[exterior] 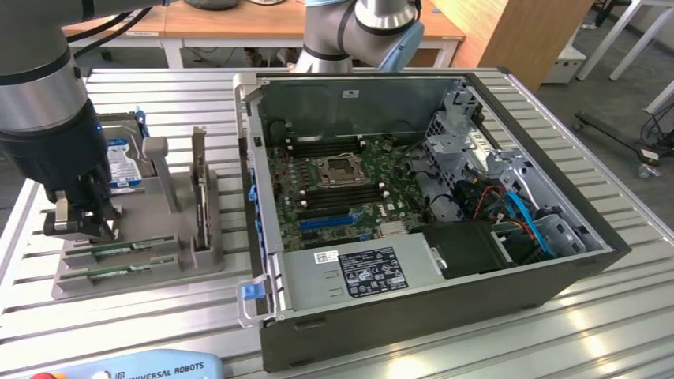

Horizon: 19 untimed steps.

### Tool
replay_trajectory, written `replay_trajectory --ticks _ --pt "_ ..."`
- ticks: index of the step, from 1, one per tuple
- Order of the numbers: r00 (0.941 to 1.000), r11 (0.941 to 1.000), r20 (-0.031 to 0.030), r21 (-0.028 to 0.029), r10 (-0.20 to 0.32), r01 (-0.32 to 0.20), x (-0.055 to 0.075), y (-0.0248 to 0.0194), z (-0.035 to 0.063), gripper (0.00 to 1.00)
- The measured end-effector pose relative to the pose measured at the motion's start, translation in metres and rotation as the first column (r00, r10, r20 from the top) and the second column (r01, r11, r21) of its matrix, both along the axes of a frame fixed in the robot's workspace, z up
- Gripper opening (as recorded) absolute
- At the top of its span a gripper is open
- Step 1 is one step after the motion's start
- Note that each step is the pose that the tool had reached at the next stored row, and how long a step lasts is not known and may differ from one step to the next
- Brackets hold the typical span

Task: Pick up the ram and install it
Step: 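Pick up the ram and move it above insertion slot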

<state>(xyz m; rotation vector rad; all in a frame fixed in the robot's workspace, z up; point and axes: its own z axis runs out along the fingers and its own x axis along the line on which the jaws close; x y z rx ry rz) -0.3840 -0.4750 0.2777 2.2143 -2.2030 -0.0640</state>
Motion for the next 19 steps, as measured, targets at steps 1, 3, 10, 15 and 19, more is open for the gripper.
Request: replay_trajectory --ticks 1,3,10,15,19 --pt "1.0000 1.0000 -0.0001 0.0001 0.000 0.000 0.0000 0.0000 0.0000 0.37" --pt "1.0000 1.0000 -0.0001 0.0001 0.000 0.000 0.0000 0.0000 0.0000 0.37" --pt "1.0000 1.0000 0.0000 0.0001 0.000 0.000 0.0000 0.0000 -0.0001 0.37" --pt "1.0000 1.0000 0.0005 0.0005 0.000 0.000 0.0000 0.0000 -0.0013 0.37" --pt "1.0000 1.0000 0.0002 0.0002 0.000 0.000 0.0000 0.0000 -0.0064 0.37"
